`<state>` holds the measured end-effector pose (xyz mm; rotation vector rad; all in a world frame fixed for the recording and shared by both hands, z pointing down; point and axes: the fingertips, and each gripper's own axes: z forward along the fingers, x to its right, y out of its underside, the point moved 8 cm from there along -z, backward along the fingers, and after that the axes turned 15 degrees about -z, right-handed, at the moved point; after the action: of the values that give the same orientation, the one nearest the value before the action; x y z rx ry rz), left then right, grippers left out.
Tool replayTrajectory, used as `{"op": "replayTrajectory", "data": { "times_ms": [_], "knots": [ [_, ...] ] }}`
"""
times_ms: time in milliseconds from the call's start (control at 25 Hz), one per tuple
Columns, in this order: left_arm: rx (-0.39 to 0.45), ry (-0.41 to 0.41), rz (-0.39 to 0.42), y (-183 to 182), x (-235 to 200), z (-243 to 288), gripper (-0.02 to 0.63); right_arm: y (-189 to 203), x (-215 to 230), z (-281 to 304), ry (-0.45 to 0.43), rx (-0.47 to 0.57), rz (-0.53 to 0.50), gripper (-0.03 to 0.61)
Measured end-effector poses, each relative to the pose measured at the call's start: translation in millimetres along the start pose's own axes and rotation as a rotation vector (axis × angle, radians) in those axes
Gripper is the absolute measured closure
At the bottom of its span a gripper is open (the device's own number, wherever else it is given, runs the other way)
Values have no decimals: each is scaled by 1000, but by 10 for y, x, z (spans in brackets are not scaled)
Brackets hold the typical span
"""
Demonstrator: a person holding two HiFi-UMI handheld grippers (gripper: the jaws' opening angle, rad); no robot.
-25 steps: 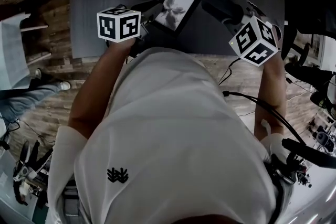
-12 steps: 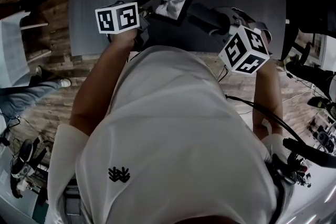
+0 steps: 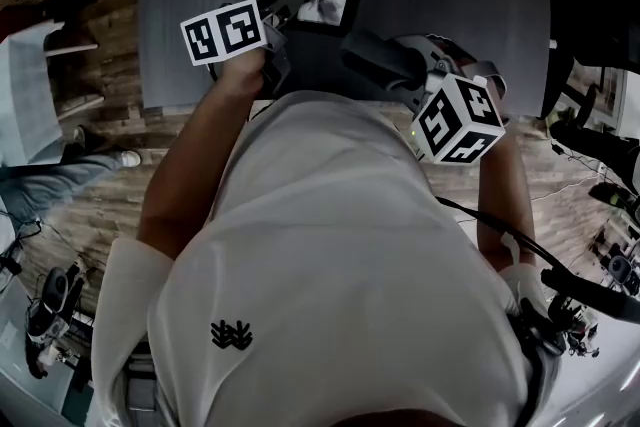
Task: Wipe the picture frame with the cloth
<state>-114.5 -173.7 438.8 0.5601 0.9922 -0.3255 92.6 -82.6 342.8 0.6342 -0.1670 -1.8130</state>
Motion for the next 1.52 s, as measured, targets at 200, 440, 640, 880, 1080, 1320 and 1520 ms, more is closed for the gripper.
{"op": "replayTrajectory", "data": {
  "times_ms": [200, 440, 640, 880, 1080, 1320, 1520],
  "knots": [
    [16, 31, -66, -40, 44, 3, 540, -72, -8, 130, 77, -1, 3, 491],
    [33, 59, -116, -37, 70, -17, 540, -144, -27, 305, 153, 43, 34, 491],
    [57, 67, -154, -54, 13, -89, 540, -254, -54, 304, 158, 120, 11, 489],
    [83, 77, -129, -41, -16, -234, 540, -57, -104, -61, 138, 250, 69, 489],
    [67, 117, -151, -75, -20, -211, 540, 508, 323, -252, 260, 198, 279, 491],
    [25, 183, -159, 90, 128, -212, 540, 667, 695, -154, 320, 195, 380, 491],
    [25, 196, -168, 110, 122, -207, 540, 542, 685, 33, 271, 237, 379, 491]
  ]
}}
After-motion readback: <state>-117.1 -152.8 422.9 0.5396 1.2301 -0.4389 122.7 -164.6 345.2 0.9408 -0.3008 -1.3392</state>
